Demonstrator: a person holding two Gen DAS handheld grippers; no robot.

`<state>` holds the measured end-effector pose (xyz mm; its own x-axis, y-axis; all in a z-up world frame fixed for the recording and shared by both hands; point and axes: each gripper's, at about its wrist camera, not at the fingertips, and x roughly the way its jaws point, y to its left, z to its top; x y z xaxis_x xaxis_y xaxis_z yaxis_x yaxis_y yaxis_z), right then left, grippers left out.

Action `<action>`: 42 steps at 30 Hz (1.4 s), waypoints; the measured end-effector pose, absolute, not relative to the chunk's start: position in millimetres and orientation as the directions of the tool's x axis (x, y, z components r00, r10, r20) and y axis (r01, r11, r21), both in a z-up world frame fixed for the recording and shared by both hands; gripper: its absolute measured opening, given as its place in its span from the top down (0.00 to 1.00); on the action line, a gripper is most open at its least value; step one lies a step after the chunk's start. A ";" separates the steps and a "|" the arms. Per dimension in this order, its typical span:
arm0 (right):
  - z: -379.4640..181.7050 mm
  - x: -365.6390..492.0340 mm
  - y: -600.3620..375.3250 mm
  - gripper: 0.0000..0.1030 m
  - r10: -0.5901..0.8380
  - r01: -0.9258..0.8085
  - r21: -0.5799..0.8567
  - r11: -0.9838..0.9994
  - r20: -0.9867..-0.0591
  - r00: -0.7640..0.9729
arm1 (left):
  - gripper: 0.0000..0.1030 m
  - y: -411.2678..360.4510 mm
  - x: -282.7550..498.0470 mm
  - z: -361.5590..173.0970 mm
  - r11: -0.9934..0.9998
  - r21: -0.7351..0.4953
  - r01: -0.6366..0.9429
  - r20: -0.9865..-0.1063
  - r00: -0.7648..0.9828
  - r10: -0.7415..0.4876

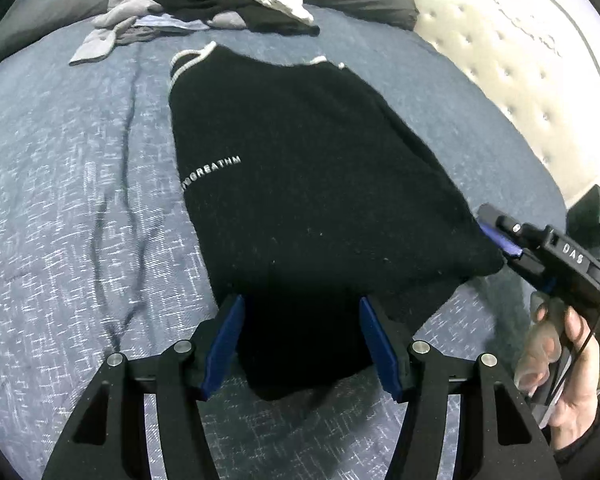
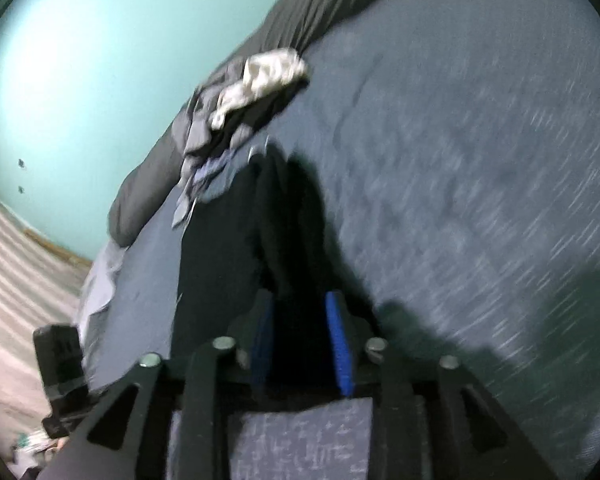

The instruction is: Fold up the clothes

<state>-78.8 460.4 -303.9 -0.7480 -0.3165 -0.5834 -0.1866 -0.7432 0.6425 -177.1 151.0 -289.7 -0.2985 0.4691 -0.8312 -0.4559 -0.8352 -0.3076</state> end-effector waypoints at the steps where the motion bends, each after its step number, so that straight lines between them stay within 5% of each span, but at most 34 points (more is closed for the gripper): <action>1: -300.5 -78.1 462.1 0.58 -0.314 -0.179 0.653 -0.736 -0.563 -0.764 | 0.39 146.8 -175.8 -284.1 -0.837 -0.313 -0.449 -0.815 -0.325 0.479; 9: -285.6 -97.8 431.6 0.58 -0.347 -0.044 0.574 -0.818 -0.553 -0.757 | 0.39 147.1 -185.1 -280.6 -0.853 -0.320 -0.413 -0.799 -0.367 0.477; 13: -294.6 -105.3 413.0 0.73 -0.403 0.030 0.542 -0.840 -0.586 -0.703 | 0.39 154.4 -179.5 -299.4 -0.849 -0.301 -0.434 -0.826 -0.327 0.460; 18: -332.1 -112.2 418.8 0.99 -0.367 -0.088 0.525 -0.846 -0.696 -0.617 | 0.39 155.8 -171.2 -308.1 -0.850 -0.284 -0.443 -0.833 -0.325 0.448; 29: -329.0 -107.3 426.6 1.00 -0.356 -0.145 0.550 -0.822 -0.696 -0.623 | 0.39 156.0 -165.7 -311.4 -0.845 -0.271 -0.462 -0.829 -0.334 0.448; 35: -288.7 -144.4 432.2 0.94 -0.335 -0.103 0.523 -0.846 -0.673 -0.659 | 0.39 152.2 -166.2 -311.8 -0.838 -0.296 -0.458 -0.820 -0.328 0.469; 39: -279.5 -180.9 430.2 0.57 -0.320 -0.082 0.469 -0.879 -0.711 -0.626 | 0.39 149.9 -170.6 -312.9 -0.832 -0.313 -0.458 -0.818 -0.316 0.481; 42: -276.7 -208.3 427.0 0.56 -0.301 -0.072 0.426 -0.902 -0.739 -0.603 | 0.39 147.7 -170.6 -312.9 -0.826 -0.323 -0.462 -0.815 -0.307 0.491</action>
<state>-208.3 427.0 -276.7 -0.6027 -0.3007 -0.7391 -0.0719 -0.9020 0.4256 -170.6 147.7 -312.9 -0.3072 0.4912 -0.8151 -0.4625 -0.8256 -0.3233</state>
